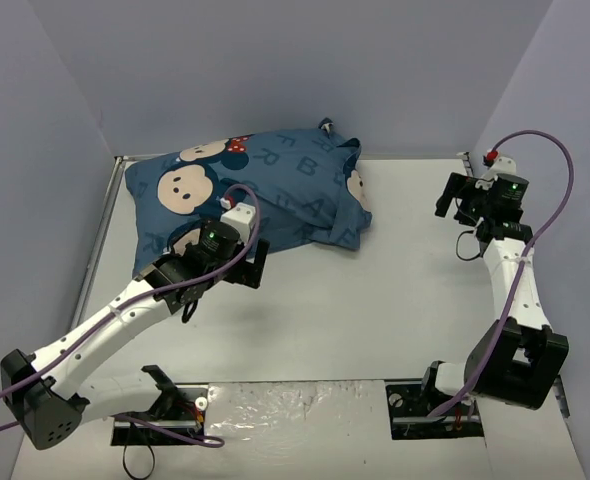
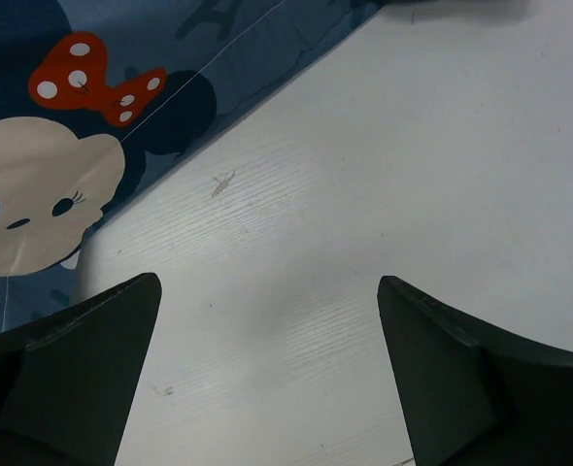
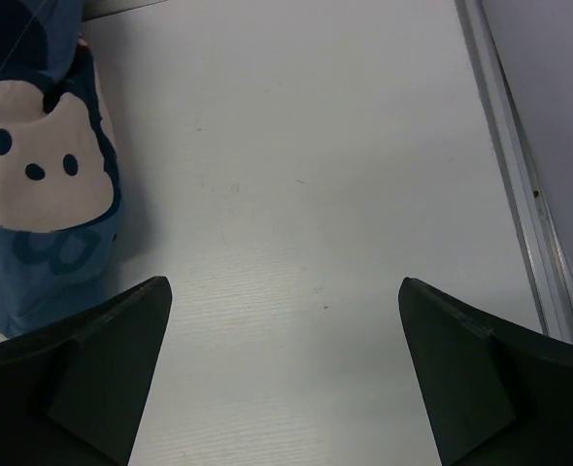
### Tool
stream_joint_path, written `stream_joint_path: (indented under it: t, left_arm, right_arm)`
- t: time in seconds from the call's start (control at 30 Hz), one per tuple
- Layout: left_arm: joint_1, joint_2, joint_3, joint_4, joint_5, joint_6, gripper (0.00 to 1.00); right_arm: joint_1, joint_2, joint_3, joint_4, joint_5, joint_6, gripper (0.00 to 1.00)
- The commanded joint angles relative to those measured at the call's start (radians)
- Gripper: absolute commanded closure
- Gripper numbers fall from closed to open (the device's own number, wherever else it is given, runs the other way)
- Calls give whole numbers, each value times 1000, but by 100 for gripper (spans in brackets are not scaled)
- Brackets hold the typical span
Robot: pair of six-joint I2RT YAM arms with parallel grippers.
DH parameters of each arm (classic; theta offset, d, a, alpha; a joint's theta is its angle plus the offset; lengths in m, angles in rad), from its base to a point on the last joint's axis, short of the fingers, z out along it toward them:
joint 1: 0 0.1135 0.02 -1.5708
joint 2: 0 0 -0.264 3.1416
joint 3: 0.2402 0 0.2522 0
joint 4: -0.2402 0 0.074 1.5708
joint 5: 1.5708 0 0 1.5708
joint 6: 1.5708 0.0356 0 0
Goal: Remove the pillowcase from the pillow
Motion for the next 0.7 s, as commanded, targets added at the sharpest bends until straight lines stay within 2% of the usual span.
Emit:
stream_joint_path:
  t: [0.0, 0.07, 0.1, 0.2, 0.23, 0.33, 0.37, 0.43, 0.53, 0.57, 0.67]
  left_arm:
    - [-20, 11, 40, -15, -33, 47, 6]
    - [-34, 13, 36, -13, -27, 73, 6]
    - [-38, 11, 31, -13, -25, 79, 6]
    - [-46, 2, 20, -18, -30, 90, 5]
    - [-47, -7, 14, -19, -37, 88, 5]
    - [-52, -30, -3, -21, -39, 71, 6]
    - [-54, -47, -9, -21, -31, 65, 5]
    - [-57, -67, -19, -27, -16, 65, 5]
    - [-64, -89, -38, -61, -16, 59, 6]
    - [-67, -93, -44, -64, -40, 56, 5]
    - [-109, -104, -81, -61, -123, 64, 5]
  right_arm:
    - [36, -1, 59, -8, -92, -80, 0]
    - [64, 11, 79, -49, -179, -197, 0]
    - [138, 21, 88, -135, -247, -415, 0]
    - [322, 25, 114, -264, -176, -695, 0]
    - [432, 24, 109, -295, -104, -773, 0]
    - [544, 33, 97, -359, -93, -924, 0]
    - [561, 39, 108, -373, -97, -969, 0]
    - [564, 56, 143, -486, -186, -1160, 0]
    - [561, 123, 224, -483, -236, -1158, 2]
    - [552, 142, 265, -499, -313, -1199, 2]
    - [576, 194, 284, -485, -396, -1327, 4]
